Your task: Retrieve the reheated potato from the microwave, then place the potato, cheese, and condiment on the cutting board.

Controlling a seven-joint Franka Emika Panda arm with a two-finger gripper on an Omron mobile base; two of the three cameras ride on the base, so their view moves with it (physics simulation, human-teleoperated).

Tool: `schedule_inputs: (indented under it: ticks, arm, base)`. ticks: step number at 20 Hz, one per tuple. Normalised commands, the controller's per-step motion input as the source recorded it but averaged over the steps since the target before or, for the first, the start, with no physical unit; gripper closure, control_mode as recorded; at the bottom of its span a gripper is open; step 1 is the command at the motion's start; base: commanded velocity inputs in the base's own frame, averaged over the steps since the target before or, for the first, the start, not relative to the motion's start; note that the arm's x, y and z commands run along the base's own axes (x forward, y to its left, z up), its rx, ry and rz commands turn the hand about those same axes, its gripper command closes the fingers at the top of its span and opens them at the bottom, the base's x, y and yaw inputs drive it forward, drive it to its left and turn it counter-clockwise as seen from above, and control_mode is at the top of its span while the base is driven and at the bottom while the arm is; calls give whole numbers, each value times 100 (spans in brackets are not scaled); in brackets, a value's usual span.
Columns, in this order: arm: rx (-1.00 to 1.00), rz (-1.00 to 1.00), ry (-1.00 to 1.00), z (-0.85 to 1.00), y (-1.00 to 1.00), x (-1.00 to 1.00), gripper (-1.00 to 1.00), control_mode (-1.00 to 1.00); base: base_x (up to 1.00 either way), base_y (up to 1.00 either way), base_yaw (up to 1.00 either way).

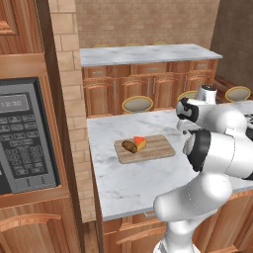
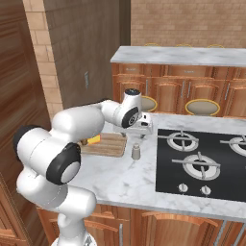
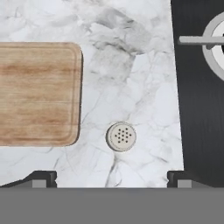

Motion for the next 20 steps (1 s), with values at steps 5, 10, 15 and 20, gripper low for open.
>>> schedule_inputs:
  ticks: [5,10,15,20]
  arm:
    - [0,0,-17,-8,-1,0,-100,-100]
    - [0,-2,-1,-6,-1,0,-100,-100]
    - [0,-2,0,-12,0,1,-100,-100]
    - [0,-1,0,-13,0,5,-100,-100]
  base:
    - [0,0,0]
    - [0,0,0]
    - [0,0,0]
    - [0,0,0]
